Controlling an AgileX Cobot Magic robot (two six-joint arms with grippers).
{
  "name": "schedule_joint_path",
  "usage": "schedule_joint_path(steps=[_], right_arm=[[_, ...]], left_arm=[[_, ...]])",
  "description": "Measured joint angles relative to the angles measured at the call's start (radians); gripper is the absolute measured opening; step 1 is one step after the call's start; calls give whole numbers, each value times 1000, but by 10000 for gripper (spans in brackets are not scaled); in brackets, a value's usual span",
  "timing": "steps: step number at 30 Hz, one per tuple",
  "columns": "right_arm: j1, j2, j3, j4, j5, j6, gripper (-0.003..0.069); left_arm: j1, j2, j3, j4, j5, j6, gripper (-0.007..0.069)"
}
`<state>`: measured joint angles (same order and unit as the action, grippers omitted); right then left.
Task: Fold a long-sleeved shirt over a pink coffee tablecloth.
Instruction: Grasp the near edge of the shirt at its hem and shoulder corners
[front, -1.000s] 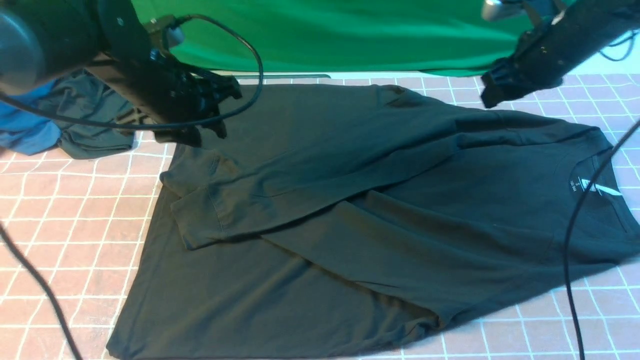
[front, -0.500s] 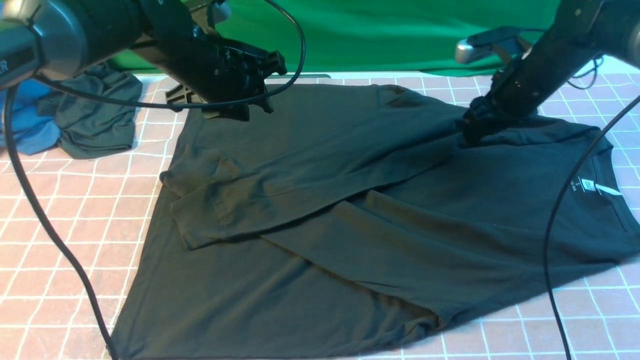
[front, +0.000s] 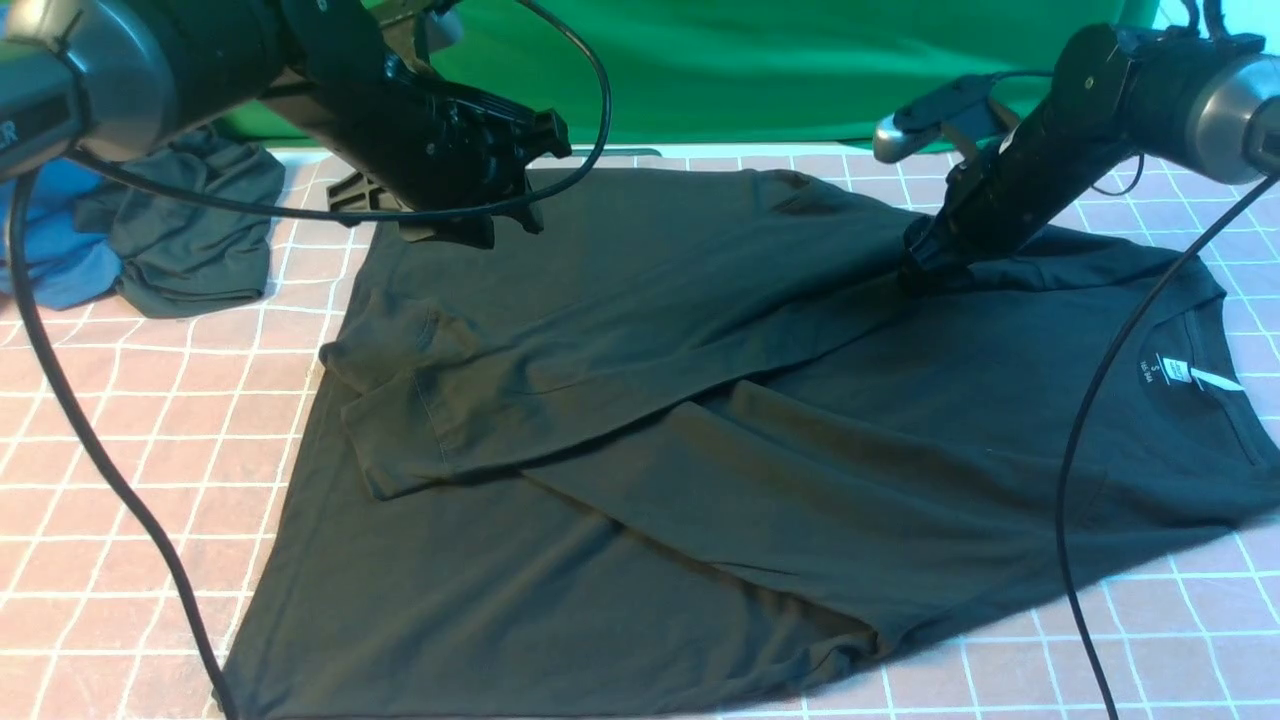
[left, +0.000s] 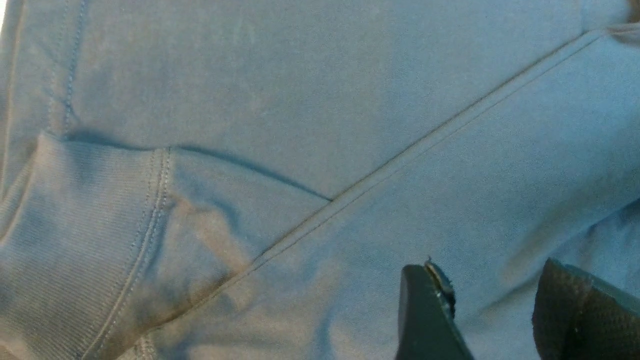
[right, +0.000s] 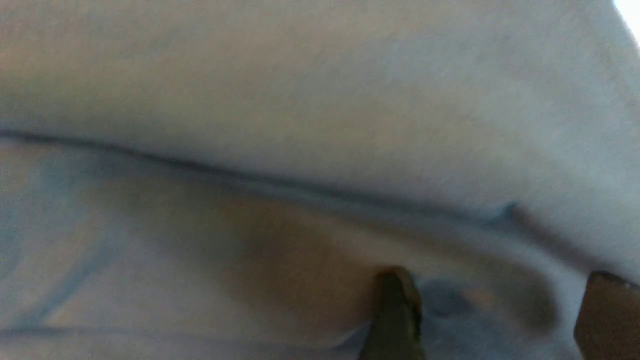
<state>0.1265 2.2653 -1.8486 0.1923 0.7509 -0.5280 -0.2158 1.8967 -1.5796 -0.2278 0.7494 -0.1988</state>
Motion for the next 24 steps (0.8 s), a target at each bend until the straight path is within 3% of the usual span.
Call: schedule_joint_path(steps=[4, 7, 10, 14, 16, 24], right_arm=[[0, 11, 0, -1, -14, -1, 487], [0, 33, 0, -1, -14, -2, 435], [0, 35, 0, 0, -8, 6, 326], [1, 25, 0, 0, 20, 23, 107], [1, 12, 0, -1, 31, 38, 56], [1, -47, 0, -8, 103, 64, 49]], left_arm=[[0, 0, 0, 1, 0, 0, 323], [0, 0, 0, 3, 1, 0, 323], [0, 0, 0, 3, 6, 0, 323], [0, 0, 0, 3, 12, 0, 323], [0, 0, 0, 3, 14, 0, 323], [0, 0, 0, 3, 34, 0, 323]])
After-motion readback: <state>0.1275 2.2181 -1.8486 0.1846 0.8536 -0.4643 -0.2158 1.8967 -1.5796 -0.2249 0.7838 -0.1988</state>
